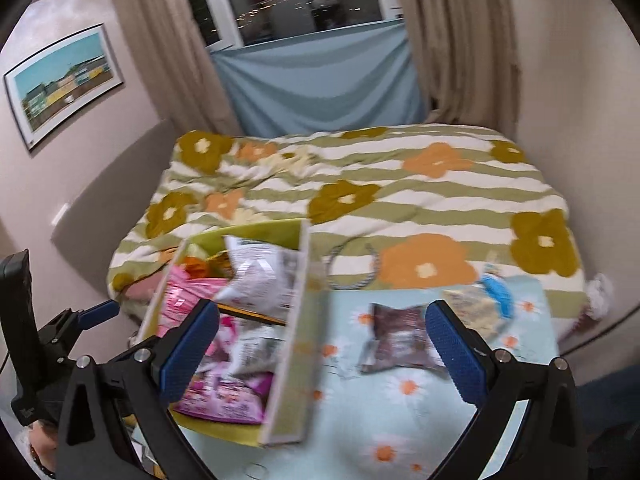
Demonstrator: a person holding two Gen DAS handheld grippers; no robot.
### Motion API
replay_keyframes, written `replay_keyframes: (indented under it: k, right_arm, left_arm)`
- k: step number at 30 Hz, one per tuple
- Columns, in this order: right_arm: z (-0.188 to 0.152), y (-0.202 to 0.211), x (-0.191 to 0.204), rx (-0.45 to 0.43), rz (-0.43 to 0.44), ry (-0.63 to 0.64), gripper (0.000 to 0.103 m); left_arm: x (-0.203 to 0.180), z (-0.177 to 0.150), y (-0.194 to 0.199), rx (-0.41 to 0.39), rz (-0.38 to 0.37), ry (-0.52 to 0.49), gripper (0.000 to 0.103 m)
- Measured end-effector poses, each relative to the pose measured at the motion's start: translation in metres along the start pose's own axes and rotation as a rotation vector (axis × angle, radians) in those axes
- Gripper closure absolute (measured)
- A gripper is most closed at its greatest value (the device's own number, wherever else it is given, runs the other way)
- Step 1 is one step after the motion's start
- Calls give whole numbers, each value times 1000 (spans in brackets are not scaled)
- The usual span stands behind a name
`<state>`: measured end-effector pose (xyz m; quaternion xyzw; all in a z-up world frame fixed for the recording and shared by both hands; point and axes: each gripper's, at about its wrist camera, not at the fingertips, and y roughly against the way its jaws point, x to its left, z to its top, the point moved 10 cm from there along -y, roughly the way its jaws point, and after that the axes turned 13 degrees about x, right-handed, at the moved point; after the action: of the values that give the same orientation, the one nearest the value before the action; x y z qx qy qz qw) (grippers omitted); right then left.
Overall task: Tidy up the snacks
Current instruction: 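Move both tools back over the last snacks, then grasp a brown chocolate bag with the left tool while the right grasps a blue-yellow bag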
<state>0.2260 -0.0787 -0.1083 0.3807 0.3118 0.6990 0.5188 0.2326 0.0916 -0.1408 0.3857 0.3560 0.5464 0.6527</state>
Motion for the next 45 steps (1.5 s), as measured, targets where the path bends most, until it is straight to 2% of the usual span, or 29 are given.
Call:
replay_keyframes:
  k: [4,11,16,22,27,31,34,41,45]
  right_arm:
    - [-6,12,-46,-12,-44,-63,0]
    - [-8,10,-117,13,-31,-129,0]
    - [-10,-6,-168,58,-15,-182,0]
    - [-20,-43,-217,142,29,-269,0]
    - [-23,-81,-235,208,108,-365,0]
    - [-31,-116,-245,273,176,-487,0]
    - [-36,-138,-251,306,217,-571,0]
    - [-37,-177,-253,368,384,-736,0]
    - [-32,-187,-254,368,398,-765,0]
  left_arm:
    - [-36,8,-7,4,-11,-40,0]
    - [-104,28,-38,42,16,-145,0]
    - [-154,45,-81,136,40,-306,0]
    - [-194,53,-134,243,73,-505,0]
    - [-214,46,-184,368,55,-616,0]
    - [-225,39,-215,433,69,-713,0]
    - [-230,36,-230,466,61,-745,0]
    - [-229,32,-258,526,47,-731,0]
    - [-227,32,-270,572,56,-676,0]
